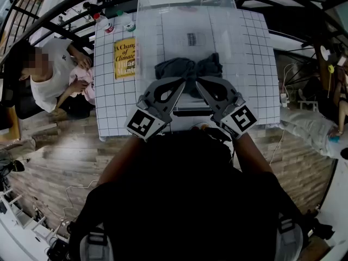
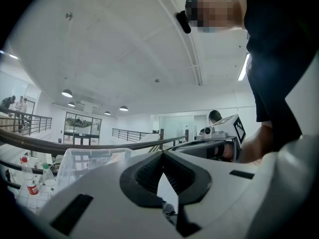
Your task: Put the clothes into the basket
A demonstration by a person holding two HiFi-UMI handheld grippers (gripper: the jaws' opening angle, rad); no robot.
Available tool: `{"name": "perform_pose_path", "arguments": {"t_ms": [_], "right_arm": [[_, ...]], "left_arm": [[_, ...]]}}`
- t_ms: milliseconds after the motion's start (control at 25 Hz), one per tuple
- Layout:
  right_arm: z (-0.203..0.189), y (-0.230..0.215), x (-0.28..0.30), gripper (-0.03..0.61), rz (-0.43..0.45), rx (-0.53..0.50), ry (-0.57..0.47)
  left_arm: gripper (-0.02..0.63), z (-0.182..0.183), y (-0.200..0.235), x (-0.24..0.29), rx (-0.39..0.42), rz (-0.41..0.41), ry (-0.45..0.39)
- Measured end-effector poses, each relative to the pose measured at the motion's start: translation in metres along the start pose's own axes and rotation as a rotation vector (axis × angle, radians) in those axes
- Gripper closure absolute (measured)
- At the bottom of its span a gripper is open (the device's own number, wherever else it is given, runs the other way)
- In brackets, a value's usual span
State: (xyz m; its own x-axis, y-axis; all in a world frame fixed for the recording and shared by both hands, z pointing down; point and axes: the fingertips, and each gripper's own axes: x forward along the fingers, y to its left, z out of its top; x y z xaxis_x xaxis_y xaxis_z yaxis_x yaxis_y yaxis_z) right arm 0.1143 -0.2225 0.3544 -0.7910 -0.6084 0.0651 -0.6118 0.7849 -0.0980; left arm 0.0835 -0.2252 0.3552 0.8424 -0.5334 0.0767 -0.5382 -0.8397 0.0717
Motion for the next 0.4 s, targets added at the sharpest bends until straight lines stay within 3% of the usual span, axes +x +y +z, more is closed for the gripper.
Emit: {"name": "perform_pose_path", "arguments": {"t_ms": [400], "right_arm": [[-0.0026, 0.0058, -0.0011, 0.563, 0.004, -0.002, 0.007]], "left_arm": [[0.611, -0.0001, -0.0028, -0.0039, 0.007, 0.002, 0.000]]}}
